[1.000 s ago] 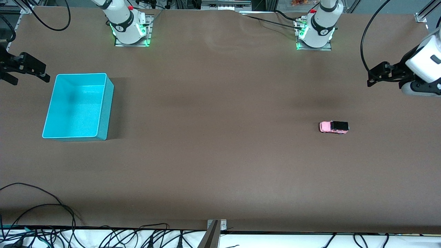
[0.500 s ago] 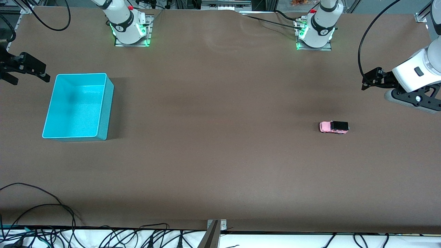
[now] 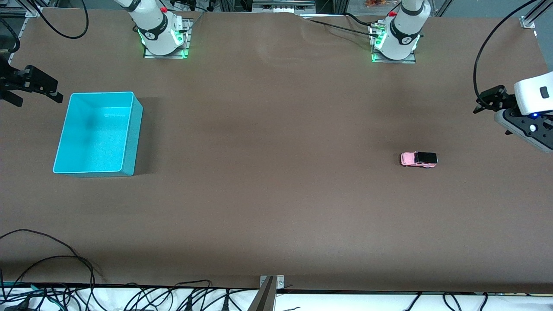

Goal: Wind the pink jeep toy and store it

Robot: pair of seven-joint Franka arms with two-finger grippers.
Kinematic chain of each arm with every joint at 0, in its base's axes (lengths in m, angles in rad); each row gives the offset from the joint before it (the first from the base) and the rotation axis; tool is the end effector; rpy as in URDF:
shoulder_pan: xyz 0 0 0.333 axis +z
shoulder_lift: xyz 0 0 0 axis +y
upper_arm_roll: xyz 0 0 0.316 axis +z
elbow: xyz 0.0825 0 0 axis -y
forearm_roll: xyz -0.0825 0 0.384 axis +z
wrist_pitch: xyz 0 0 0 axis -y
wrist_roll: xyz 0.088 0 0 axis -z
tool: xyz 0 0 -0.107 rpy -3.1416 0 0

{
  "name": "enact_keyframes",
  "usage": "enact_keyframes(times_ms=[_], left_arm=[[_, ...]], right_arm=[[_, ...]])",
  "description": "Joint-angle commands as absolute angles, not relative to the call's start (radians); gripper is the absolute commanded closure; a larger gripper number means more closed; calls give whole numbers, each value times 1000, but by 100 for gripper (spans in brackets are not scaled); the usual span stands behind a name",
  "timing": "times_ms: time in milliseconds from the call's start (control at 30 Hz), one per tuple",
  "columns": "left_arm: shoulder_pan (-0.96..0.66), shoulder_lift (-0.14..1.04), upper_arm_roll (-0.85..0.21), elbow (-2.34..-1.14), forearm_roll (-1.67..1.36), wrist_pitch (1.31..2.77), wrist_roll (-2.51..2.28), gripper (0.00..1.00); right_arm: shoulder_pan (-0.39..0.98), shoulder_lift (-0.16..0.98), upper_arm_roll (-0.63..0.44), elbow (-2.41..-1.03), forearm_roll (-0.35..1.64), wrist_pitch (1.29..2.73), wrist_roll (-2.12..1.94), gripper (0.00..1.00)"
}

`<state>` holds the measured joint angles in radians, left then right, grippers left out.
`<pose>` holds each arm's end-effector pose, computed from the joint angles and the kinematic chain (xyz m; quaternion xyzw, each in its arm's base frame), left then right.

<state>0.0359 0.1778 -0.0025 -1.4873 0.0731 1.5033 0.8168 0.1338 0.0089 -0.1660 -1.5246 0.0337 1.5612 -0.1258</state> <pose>0.5962 0.0283 0.5559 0.9204 -0.3807 -0.0885 0.0002 0.5567 -0.0138 0.6406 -0.9987 -0.0472 -0.0151 0.0150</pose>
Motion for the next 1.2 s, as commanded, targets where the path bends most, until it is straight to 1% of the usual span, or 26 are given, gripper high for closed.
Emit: enact_keyframes(times_ms=[0, 67, 167, 400, 600, 733, 1067, 1167], left_arm=[[40, 213, -6, -1491, 92, 1549, 1023, 0], [43, 225, -6, -1502, 89, 1560, 1086, 0], [55, 226, -6, -1551, 86, 1584, 1133, 0], [71, 218, -6, -1675, 80, 1729, 1313, 0], [86, 209, -6, -1775, 80, 1830, 1374, 0], [97, 207, -6, -1841, 80, 1937, 1471, 0], [97, 209, -8, -1948, 80, 2063, 1537, 0], [97, 207, -8, -2008, 80, 2127, 1558, 0]], right_arm=[[137, 15, -164, -1503, 29, 1542, -115, 0], [137, 15, -164, -1503, 29, 1542, -115, 0], [137, 15, -164, -1503, 29, 1542, -115, 0], [137, 15, -164, -1503, 29, 1542, -117, 0], [137, 15, -164, -1503, 29, 1542, -117, 0], [137, 15, -164, -1503, 29, 1542, -117, 0], [138, 15, -164, -1503, 29, 1542, -118, 0], [137, 15, -164, -1503, 29, 1542, -118, 0]])
